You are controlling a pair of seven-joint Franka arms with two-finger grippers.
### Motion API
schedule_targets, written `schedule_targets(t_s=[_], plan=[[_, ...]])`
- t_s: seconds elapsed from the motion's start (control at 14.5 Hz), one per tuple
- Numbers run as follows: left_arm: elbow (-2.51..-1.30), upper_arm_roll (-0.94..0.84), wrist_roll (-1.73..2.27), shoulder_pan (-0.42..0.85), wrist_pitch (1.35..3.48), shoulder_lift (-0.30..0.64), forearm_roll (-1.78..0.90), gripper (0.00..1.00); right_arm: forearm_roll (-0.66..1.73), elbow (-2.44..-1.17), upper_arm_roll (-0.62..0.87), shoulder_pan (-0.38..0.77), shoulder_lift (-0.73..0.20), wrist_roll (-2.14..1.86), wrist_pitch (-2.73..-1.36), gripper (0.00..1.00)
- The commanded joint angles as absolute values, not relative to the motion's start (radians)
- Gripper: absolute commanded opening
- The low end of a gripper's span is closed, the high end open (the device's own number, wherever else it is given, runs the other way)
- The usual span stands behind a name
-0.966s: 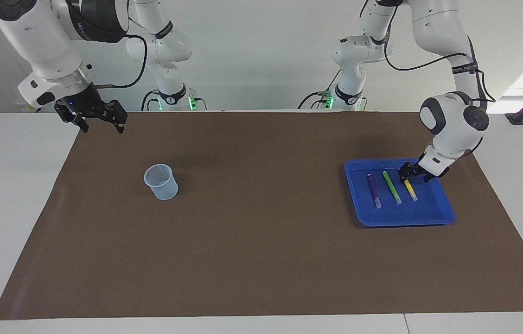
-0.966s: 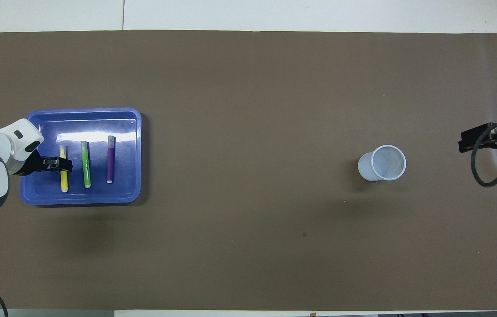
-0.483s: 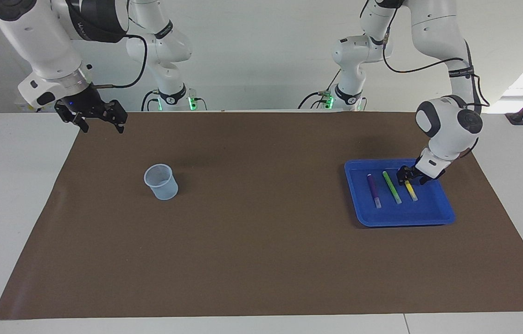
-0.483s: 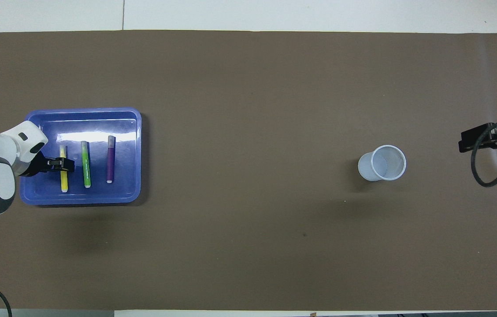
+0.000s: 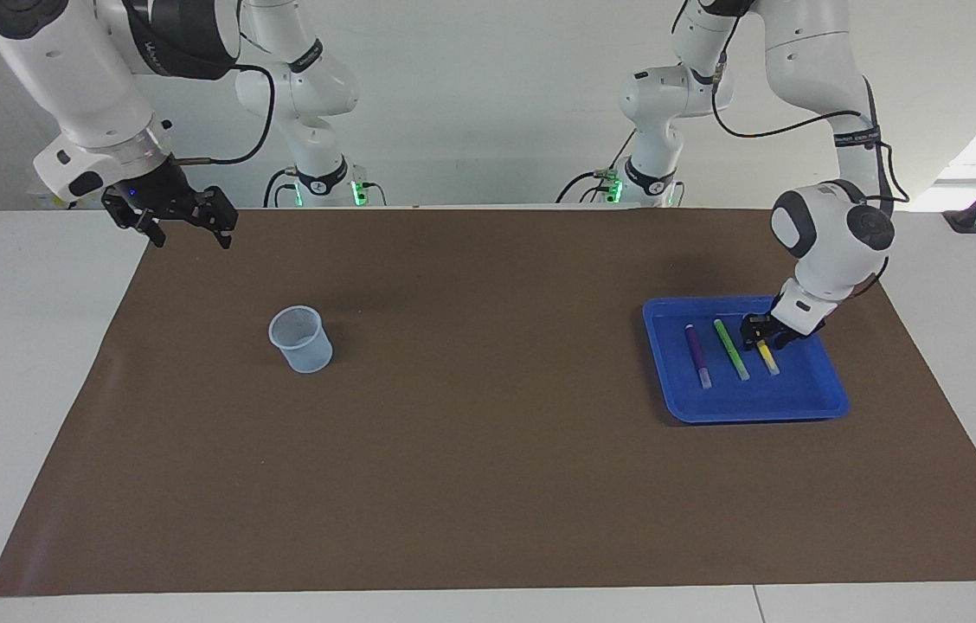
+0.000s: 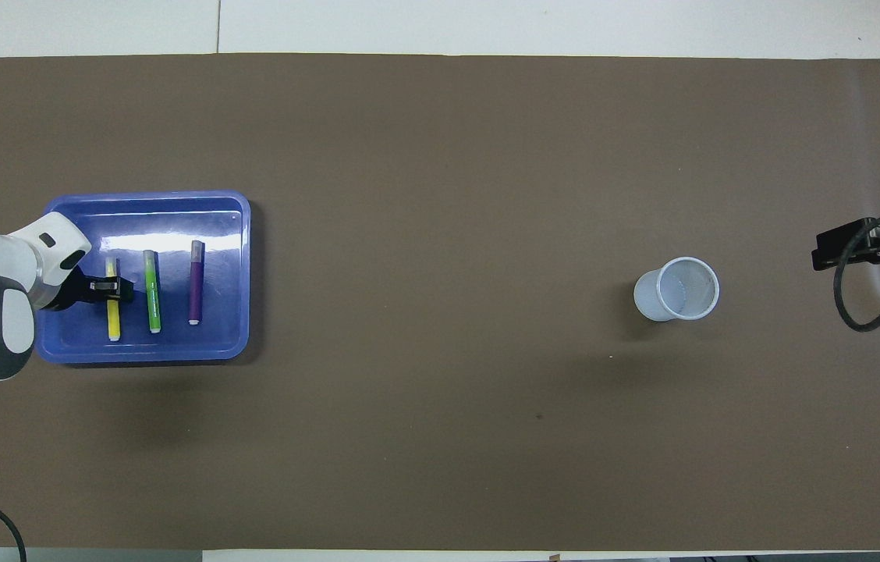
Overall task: Transfer and insert pens with both arms
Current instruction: 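Move the left gripper over the yellow pen in the blue tray, then grasp the yellow pen with the left gripper and lift it out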
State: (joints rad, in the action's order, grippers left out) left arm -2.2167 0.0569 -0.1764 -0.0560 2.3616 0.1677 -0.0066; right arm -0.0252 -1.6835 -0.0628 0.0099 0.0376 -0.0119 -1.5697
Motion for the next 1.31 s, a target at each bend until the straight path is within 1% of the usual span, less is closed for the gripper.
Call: schedule_targets(t_s=[0.0, 0.21, 0.28, 0.34, 0.55, 0.69, 0.76, 1.03, 1.24], plan=[[-2.232, 0.063, -0.155, -0.048, 2.387, 0.166, 0.009, 0.38, -0.023, -1.697, -0.061, 0.005, 0.054, -0.031, -1.562, 1.00], [-2.232, 0.066, -0.155, -0.048, 2.388, 0.167, 0.009, 0.14, -0.021, -1.697, -0.055, 0.012, 0.054, -0.029, -1.586, 1.00], [-2.229, 0.066, -0.156, -0.049, 2.388, 0.167, 0.009, 0.04, -0.021, -1.697, -0.054, 0.012, 0.054, -0.032, -1.582, 1.00], [-2.227, 0.066, -0.158, -0.049, 2.388, 0.167, 0.009, 0.00, -0.021, -1.698, -0.054, 0.012, 0.055, -0.035, -1.575, 1.00], [-2.218, 0.066, -0.155, -0.048, 2.382, 0.173, 0.009, 0.00, -0.020, -1.700, -0.052, 0.012, 0.055, -0.043, -1.580, 1.00], [-2.189, 0.066, -0.153, -0.046, 2.361, 0.176, 0.008, 0.00, 0.071, -1.700, -0.054, 0.000, 0.054, -0.087, -1.580, 1.00], [-2.153, 0.066, -0.153, -0.046, 2.315, 0.192, 0.008, 0.00, 0.131, -1.704, -0.057, -0.005, 0.055, -0.098, -1.582, 1.00], [-1.956, 0.063, -0.143, -0.028, 2.047, 0.195, -0.002, 0.00, 0.300, -1.746, -0.058, -0.017, 0.071, -0.101, -1.589, 1.00], [-1.781, 0.063, 0.007, 0.044, 1.797, 0.193, -0.003, 0.00, 0.373, -1.796, -0.058, -0.017, 0.095, -0.100, -1.589, 1.00]])
